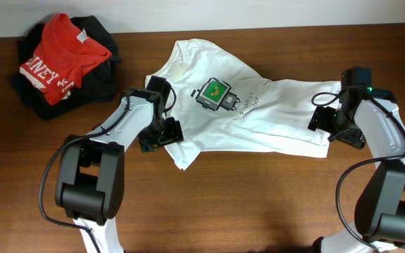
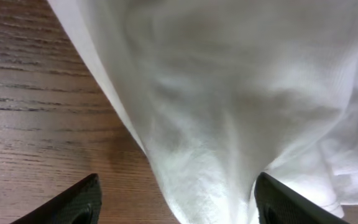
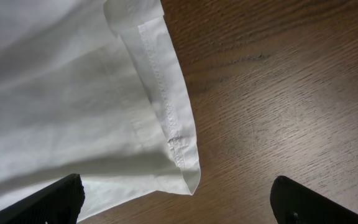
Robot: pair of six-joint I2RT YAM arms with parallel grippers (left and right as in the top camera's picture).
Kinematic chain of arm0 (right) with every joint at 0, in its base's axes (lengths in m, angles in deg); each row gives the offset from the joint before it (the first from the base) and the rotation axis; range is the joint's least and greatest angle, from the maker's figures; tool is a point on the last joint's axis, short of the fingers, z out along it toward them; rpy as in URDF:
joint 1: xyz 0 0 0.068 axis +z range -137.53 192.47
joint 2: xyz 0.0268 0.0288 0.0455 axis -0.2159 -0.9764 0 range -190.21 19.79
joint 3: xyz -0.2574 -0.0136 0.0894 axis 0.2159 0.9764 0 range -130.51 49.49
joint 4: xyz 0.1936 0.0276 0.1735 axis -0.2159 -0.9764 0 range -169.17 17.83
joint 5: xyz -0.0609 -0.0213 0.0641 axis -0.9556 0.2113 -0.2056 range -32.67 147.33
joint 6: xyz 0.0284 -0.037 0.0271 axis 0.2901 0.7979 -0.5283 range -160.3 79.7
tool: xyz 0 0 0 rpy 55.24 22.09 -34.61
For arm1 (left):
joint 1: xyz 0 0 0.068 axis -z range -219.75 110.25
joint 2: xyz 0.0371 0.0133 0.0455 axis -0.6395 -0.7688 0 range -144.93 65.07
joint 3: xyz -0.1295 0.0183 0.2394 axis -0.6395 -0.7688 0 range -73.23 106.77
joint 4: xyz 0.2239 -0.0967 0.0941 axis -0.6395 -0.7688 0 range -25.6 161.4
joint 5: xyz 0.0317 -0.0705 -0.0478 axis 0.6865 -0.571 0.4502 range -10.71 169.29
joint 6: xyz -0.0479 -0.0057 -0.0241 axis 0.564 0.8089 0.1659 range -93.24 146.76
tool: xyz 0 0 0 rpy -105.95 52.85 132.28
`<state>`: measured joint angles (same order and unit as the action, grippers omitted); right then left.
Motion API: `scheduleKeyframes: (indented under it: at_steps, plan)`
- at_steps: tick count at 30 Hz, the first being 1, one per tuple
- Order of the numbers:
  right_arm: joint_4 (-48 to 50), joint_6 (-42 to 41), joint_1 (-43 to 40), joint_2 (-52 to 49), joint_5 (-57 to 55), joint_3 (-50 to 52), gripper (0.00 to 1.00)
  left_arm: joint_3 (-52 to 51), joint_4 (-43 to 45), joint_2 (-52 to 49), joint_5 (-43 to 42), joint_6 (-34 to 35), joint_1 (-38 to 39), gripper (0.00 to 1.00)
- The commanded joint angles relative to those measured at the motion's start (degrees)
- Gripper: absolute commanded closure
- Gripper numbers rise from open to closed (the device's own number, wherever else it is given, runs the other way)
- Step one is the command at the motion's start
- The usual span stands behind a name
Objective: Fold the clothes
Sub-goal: 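Grasp the left and right hem corners with both grippers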
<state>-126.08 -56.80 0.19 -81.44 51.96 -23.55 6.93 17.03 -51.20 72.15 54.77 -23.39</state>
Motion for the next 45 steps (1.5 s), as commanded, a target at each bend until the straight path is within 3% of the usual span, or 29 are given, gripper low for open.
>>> scheduleKeyframes:
  at_steps: [1,4,6,7,9,10,15,21,26,29,31,33,36,37,38,39,45]
  plan:
    - [0.0,-0.3,0.2,-0.1,-0.9,0.2,0.01,-1.3,1.0,-0.4,-1.1,-1.0,0.0,0.33]
    - [0.0,-0.3,0.3,-0.1,-0.9,0.2,0.01,-4.5,4.0,-0.4,-2.6,-0.7,0.0,0.41]
    - [0.0,-0.3,0.2,-0.1,-0.9,0.2,0.01,-5.8,5.1,-0.4,-3.1,-0.7,0.0,0.57]
    - [0.0,-0.3,0.2,-0.1,-0.9,0.2,0.01,-5.9,5.1,-0.4,-2.4,-0.7,0.0,0.71]
    - [0.0,-0.3,0.3,-0.1,-0.9,0.2,0.01,-5.9,5.1,-0.4,-2.1,-0.7,0.0,0.87]
    - [0.0,-0.3,0.2,-0.1,-0.9,0.2,0.01,-5.8,5.1,-0.4,-2.1,-0.7,0.0,0.99]
    - [0.0,-0.3,0.2,-0.1,-0.9,0.2,0.01,-5.6,3.0,3.8,-1.1,-0.7,0.0,0.99]
    - [0.0,-0.3,0.2,-0.1,-0.9,0.2,0.01,-5.6,-6.3,16.3,2.7,-0.7,0.0,0.99]
    - [1.1,-0.4,0.3,-0.1,0.0,0.2,0.01,-5.6,-12.7,19.1,6.4,-0.7,0.0,0.99]
    - [2.2,-0.4,0.3,-0.1,10.9,0.2,0.01,-5.6,-15.8,19.3,11.6,2.6,-1.2,0.99]
    - [-2.5,-0.3,0.3,-0.1,21.7,0.2,0.01,-5.6,-15.8,19.3,12.6,2.5,-3.9,0.99]
    - [-6.1,-0.3,0.3,-0.1,23.5,0.2,0.01,-5.6,-15.8,19.3,12.8,1.6,-7.6,0.98]
    - [-10.5,-2.9,0.2,-0.1,15.2,1.3,0.01,-5.7,-16.0,19.3,12.8,-1.7,-12.6,0.91]
    - [-11.3,-6.4,0.2,-0.1,9.6,2.1,0.01,-6.0,-16.3,19.3,12.8,-2.6,-14.0,0.59]
    - [-11.4,-7.8,0.2,-0.1,7.7,2.7,0.01,-6.3,-16.5,19.3,12.6,-3.1,-14.6,0.4]
    - [-11.0,-7.9,0.2,-0.1,7.7,3.4,0.01,-6.7,-16.4,19.3,12.3,-4.1,-14.8,0.01]
    - [-10.4,-7.8,0.3,-0.1,7.6,6.1,0.01,-12.9,-12.9,19.3,12.8,-8.7,-15.1,0.01]
